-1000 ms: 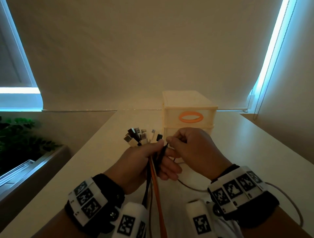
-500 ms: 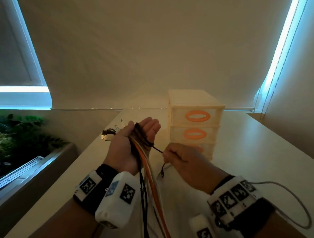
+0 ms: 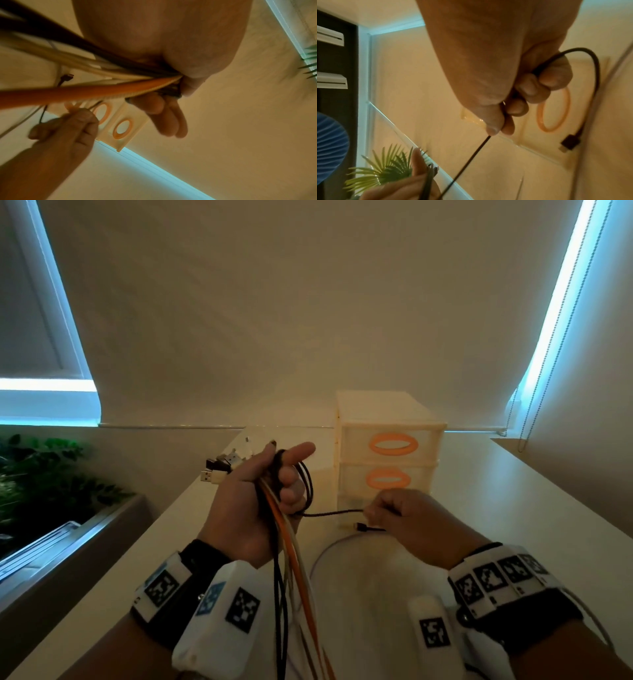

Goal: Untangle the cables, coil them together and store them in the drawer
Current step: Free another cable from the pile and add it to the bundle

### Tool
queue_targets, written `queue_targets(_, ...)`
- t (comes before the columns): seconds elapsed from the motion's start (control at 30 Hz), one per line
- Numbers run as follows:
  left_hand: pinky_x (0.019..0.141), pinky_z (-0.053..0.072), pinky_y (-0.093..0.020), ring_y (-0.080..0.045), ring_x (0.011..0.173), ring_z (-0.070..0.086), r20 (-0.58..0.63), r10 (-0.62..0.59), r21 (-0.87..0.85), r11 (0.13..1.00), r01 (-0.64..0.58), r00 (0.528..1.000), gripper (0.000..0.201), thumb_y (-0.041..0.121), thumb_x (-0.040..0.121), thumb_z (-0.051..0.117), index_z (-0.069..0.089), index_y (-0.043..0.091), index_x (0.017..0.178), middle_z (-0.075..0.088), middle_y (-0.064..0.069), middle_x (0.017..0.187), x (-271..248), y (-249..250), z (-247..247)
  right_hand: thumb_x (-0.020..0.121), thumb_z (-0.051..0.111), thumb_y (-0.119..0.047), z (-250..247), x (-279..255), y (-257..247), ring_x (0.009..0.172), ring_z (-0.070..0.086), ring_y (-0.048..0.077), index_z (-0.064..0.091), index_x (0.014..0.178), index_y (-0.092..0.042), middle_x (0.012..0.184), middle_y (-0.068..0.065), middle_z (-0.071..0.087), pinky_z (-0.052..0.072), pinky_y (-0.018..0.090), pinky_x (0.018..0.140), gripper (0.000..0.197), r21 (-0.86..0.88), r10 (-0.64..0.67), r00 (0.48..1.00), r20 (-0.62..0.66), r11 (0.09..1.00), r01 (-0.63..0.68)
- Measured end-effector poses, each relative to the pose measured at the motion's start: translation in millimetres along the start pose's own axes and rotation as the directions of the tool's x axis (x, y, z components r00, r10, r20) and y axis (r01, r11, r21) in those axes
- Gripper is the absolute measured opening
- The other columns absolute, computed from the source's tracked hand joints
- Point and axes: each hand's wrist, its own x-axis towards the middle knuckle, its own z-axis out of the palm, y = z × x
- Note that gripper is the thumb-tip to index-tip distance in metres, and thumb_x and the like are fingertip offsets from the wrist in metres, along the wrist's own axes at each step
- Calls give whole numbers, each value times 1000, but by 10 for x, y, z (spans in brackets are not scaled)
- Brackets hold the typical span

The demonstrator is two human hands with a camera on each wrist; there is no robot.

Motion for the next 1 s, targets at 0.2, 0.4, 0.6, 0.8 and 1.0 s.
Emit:
queue_targets(0.2, 56, 50, -31, -28, 56, 65, 100, -287, 533, 824, 192, 953, 55, 39, 101, 41, 76, -4, 102, 71, -19, 73, -130, -161, 110, 92, 64, -39, -128, 104, -409, 63, 54, 10, 66, 74, -16, 64, -5, 59, 40, 25, 56, 29, -45, -41, 978, -204, 998, 32)
queue_targets(0.4, 64, 54, -32, -20, 65, 68, -24, -71, 270, 960, 74, 997, 47, 32, 106, 40, 73, 4, 89, 72, -10, 77, -110, -194, 167, 96, 54, -35, -33, -125, -1038, 70, 61, 10, 64, 83, -21, 76, -6, 64, 54, 30, 64, 21, -189, -230, 952, -202, 963, 193)
queue_targets(0.6, 76, 61, -26, -25, 84, 77, -156, 7, -270, 962, -50, 988, 49, 35, 107, 41, 63, -5, 124, 76, -19, 105, -20, 59, 60, 102, 45, -35, 223, -444, -779, 68, 58, 10, 57, 90, -25, 76, -7, 61, 50, 27, 62, 20, -191, -288, 958, -6, 941, 281)
queue_targets(0.8, 44, 43, -16, -7, 50, 52, -79, -32, -209, 978, 15, 996, 48, 36, 106, 42, 65, -1, 124, 55, 3, 66, -15, 80, 1, 98, 56, -31, -117, -553, -340, 66, 52, -3, 69, 83, -29, 69, -17, 59, 41, 11, 61, 20, -38, -69, 992, 109, 997, 73)
queue_targets(1.0, 39, 29, -16, -5, 42, 37, 107, -61, -138, 988, 76, 992, 48, 37, 102, 41, 72, 0, 105, 39, 8, 53, -26, 8, 32, 99, 55, -27, -338, -575, -355, 38, 33, 5, 75, 82, -20, 45, -11, 39, 26, 15, 42, 27, 210, 65, 978, 197, 972, -107)
